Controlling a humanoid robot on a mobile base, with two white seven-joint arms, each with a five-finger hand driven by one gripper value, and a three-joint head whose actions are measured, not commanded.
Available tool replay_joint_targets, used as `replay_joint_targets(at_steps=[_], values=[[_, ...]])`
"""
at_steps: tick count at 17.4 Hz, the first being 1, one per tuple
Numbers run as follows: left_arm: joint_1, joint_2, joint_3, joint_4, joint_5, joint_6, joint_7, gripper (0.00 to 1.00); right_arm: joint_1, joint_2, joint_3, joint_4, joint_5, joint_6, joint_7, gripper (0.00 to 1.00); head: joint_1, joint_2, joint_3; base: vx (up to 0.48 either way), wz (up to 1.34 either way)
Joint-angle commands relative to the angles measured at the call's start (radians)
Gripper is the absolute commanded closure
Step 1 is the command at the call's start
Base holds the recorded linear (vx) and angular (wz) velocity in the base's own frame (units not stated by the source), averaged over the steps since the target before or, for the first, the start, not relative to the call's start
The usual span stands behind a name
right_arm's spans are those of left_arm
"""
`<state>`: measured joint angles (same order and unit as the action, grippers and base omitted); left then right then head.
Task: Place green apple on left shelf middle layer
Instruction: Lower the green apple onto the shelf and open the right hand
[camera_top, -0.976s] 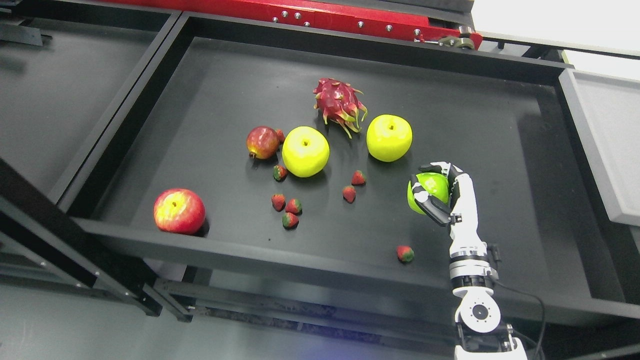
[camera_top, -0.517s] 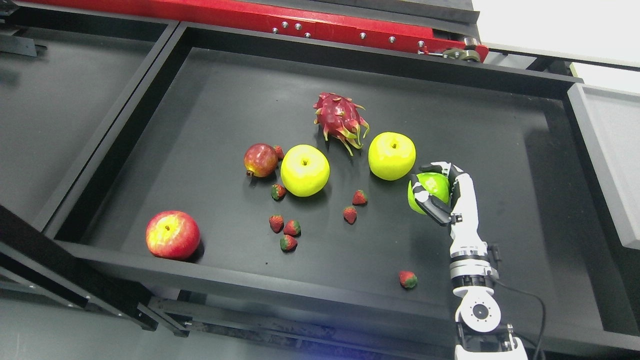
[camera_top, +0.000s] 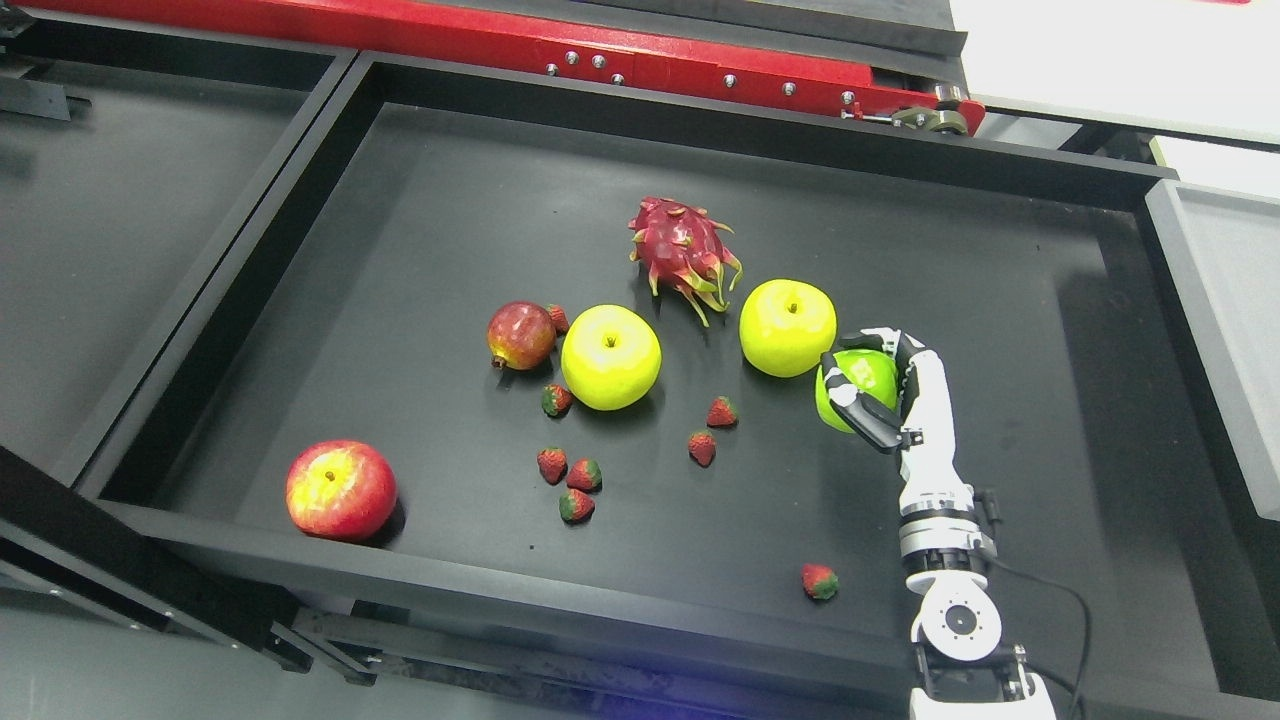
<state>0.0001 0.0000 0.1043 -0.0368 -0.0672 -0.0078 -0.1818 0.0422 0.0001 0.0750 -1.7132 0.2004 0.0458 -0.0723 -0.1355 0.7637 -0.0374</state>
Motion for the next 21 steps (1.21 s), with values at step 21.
replay_joint_targets(at_steps=[21], values=[[-0.022,0.017,0.0,0.0,0.0,0.0,-0.001,0.0,0.013,-0.018,-0.003,-0.005,-0.067,-0.023,-0.08,0.0,0.0,0.0,0.0,0.004,0.0]])
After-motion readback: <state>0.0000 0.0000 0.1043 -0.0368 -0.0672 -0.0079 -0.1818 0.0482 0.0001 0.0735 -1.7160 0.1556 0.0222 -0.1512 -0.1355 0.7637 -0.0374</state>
